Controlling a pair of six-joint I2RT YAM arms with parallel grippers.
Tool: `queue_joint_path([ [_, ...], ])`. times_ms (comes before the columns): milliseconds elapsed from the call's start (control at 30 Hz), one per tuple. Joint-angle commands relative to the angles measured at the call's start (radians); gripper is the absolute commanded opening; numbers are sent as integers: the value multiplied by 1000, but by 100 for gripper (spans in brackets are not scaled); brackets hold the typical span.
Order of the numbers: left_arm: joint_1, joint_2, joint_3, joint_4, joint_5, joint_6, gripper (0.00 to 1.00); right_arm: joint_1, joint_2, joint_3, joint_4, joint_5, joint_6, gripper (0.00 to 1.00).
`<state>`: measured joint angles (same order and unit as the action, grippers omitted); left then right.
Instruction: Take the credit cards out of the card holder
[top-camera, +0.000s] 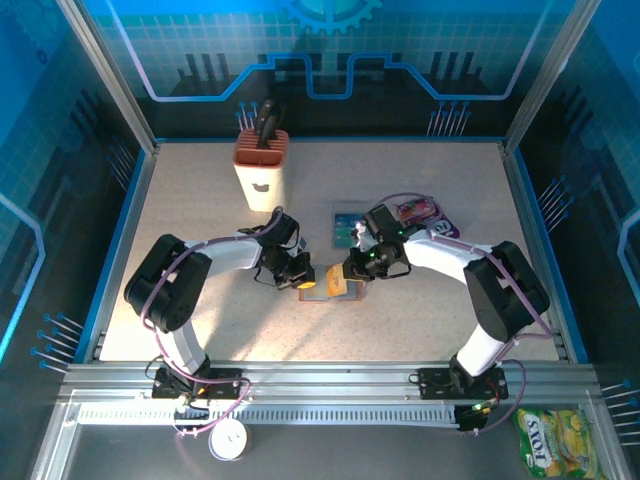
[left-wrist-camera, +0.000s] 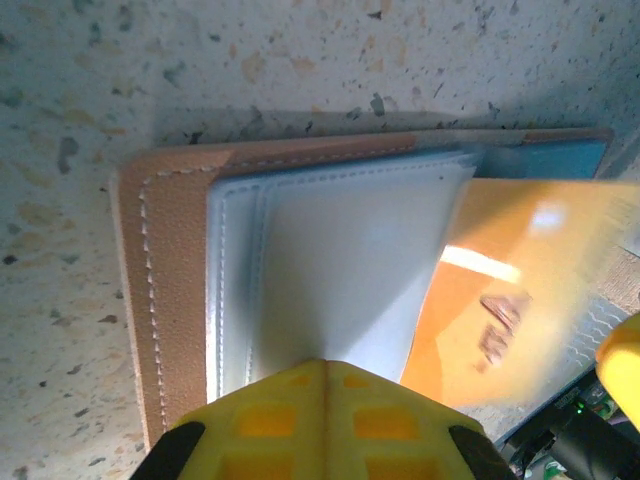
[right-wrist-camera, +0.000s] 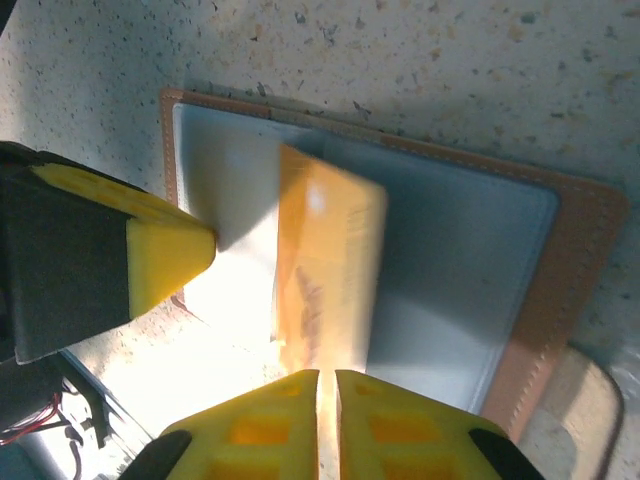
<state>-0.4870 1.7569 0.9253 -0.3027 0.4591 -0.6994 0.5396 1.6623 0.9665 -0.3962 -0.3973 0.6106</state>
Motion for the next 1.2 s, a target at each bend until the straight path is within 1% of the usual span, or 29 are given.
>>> queue_joint_path([
  [0,7,13,27,-26,-13,20,0,-18,-34,42,-77,31,-57,12],
  [167,7,8,25,-24,-7,15,0,-31,-18,60,-95,14,-75,11],
  [400,6,-27,39,-13,22,-9,2,-30,24,23,-18,-45,-21,20],
  [500,-4,-30,54,-3,42,-25,2,-29,42,8,12,-64,-4,22],
  [900,-74,40,120,-12,26,-37,1,-38,48,-12,8,-38,-2,25],
  [1167,-85,81,122,7,26,-40,0,-38,56,-20,19,-46,6,26],
])
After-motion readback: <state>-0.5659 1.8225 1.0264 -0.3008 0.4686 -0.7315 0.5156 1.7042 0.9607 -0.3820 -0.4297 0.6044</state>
